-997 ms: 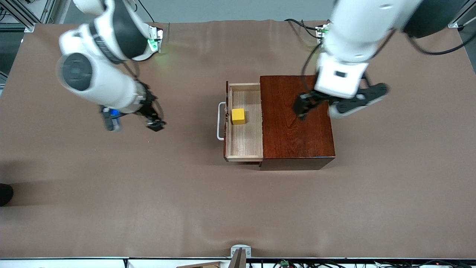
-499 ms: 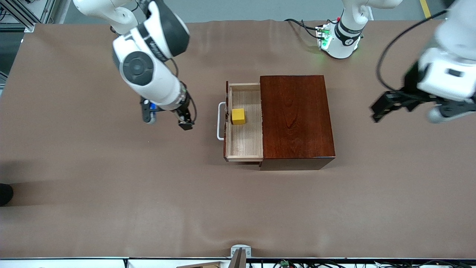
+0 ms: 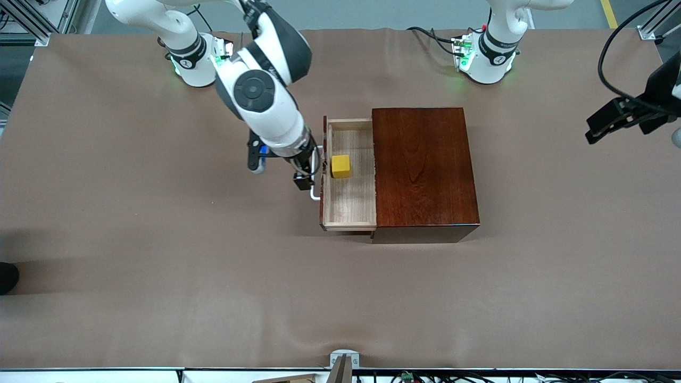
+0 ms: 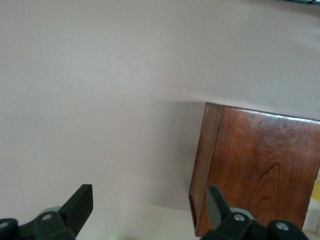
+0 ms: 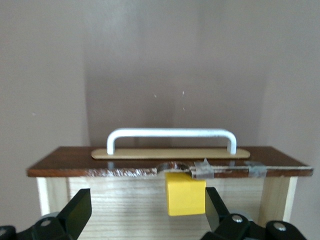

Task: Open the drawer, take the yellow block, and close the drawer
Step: 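Lower the right gripper into the drawer and grasp the yellow cube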

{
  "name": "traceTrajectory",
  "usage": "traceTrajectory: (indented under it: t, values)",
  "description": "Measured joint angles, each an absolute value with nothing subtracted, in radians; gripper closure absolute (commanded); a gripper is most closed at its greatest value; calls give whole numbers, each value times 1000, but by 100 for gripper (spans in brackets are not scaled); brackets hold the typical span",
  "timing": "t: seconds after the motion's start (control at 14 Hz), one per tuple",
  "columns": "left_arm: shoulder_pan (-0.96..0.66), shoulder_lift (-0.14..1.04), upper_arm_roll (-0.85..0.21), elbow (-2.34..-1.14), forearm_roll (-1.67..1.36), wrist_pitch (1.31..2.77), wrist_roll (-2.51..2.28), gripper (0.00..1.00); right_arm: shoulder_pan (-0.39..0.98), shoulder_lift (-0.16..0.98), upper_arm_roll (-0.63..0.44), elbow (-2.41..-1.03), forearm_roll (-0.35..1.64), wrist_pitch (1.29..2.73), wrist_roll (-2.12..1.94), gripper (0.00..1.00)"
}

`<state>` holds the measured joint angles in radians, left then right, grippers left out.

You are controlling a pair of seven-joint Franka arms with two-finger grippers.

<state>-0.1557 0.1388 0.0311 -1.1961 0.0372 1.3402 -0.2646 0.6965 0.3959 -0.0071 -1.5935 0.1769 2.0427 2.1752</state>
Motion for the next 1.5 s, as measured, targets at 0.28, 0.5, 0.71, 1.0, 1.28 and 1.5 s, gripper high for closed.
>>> traceTrajectory:
  t: [0.28,0.5,0.71,1.0,1.28,1.5]
  values:
    - [-106,87,-4,-1283,36,1342,-216,0,745,428,-7,-1593,177,2078,2217,0]
    - [-96,38,-4,-1363,36,1380,-186,0,782,457,-7,-1593,177,2130,2250,0]
    - [-94,0,-2,-1430,36,1424,-180,0,803,500,-7,-1593,177,2152,2253,0]
    - [-89,-12,3,-1445,36,1456,-177,0,812,522,-8,-1594,176,2147,2254,0]
    - [-89,-12,3,-1448,36,1458,-177,0,825,532,-8,-1605,176,2145,2254,83]
    - [-89,-12,2,-1448,36,1458,-177,0,827,532,-8,-1601,172,2149,2241,100]
